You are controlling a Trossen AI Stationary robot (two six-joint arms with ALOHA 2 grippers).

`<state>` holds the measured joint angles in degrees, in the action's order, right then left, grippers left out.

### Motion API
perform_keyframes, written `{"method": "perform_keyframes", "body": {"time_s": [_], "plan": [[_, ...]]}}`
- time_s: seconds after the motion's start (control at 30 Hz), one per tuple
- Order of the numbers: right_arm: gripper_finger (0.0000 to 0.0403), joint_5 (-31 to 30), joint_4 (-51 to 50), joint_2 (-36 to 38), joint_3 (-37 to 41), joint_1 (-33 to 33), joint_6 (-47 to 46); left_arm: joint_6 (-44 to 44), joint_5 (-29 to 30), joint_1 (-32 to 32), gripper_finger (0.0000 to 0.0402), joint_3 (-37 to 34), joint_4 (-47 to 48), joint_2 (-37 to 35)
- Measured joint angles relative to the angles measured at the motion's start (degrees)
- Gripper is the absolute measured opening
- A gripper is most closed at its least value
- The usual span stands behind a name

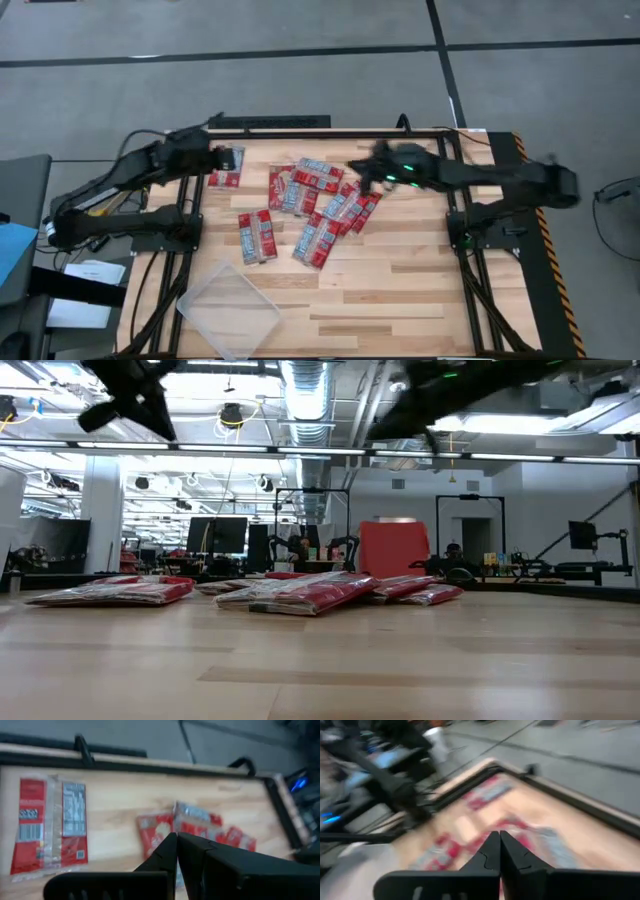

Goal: Sort popcorn bags into baskets
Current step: Put the red popcorn bag into the transparent bin

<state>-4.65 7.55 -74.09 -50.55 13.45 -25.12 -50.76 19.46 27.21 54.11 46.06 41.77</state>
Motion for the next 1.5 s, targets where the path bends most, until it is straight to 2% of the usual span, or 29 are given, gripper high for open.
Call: {"method": "perform_keyframes", "body": {"time_s": [0.1, 0.27, 0.5, 0.67, 0.7, 0.77, 0.9, 1.07, 1.17, 1.23, 1.3, 1.37, 1.5], "plan": [[0.0009, 8.93, 5.42, -12.64, -9.41, 1.03, 0.53, -0.09, 0.86, -0.09, 0.0, 0.0, 0.08, -3.23], [0.0009, 15.65, 3.12, -32.43, -30.68, 0.55, 5.65, -0.09, 2.05, -0.09, 0.0, 0.0, 0.92, -5.67], [0.0006, 21.62, -8.07, -55.74, -63.69, 0.13, 9.16, -0.09, 2.34, -0.11, 0.0, 0.0, 2.53, -5.87], [0.0015, 21.1, -14.79, -69.82, -83.47, 0.4, 9.16, -0.09, 2.71, -0.09, 0.0, 0.0, 2.96, -5.83], [0.0017, 21.05, -14.13, -71.68, -84.69, 0.51, 9.15, -0.09, 2.92, -0.09, 0.0, 0.0, 3.02, -5.83], [0.0017, 19.72, -8.71, -72.57, -81.38, 0.44, 8.33, -0.08, 3.19, -0.09, 0.0, 0.0, 3.07, -5.85], [0.0006, 13.4, -7.84, -75.36, -80.78, 0.52, 7.87, -0.07, 3.93, -0.09, 0.0, 0.0, 4.26, -5.83], [0.0016, 12.83, -7.7, -78.36, -80.74, 0.29, 8.03, -0.15, 5.8, -0.05, 0.0, 0.02, 6.03, -5.8], [0.0016, 14.21, -11.72, -78.09, -80.74, -0.24, 7.87, -0.65, 6.94, 0.14, 0.0, 0.15, 9.76, -4.14], [0.0011, 16.77, -17.85, -76.51, -80.74, -0.57, 10.28, -0.71, 7.94, 1.12, 0.0, 0.15, 16.02, -1.24], [0.0006, 16.81, -23.61, -74.08, -80.74, -0.95, 14.31, -1.24, 8.32, 2.57, 0.0, 0.04, 21.68, 3.04], [0.0005, 14.37, -31.43, -70.03, -80.74, -1.42, 19.22, -0.12, 8.28, 3.67, 0.0, 0.04, 23.45, 7.84], [0.0017, 5.11, -43.71, -58.02, -80.73, -2.09, 28.43, 5.94, 11.32, 6.36, 0.0, 0.02, 21.42, 17.17]]}}
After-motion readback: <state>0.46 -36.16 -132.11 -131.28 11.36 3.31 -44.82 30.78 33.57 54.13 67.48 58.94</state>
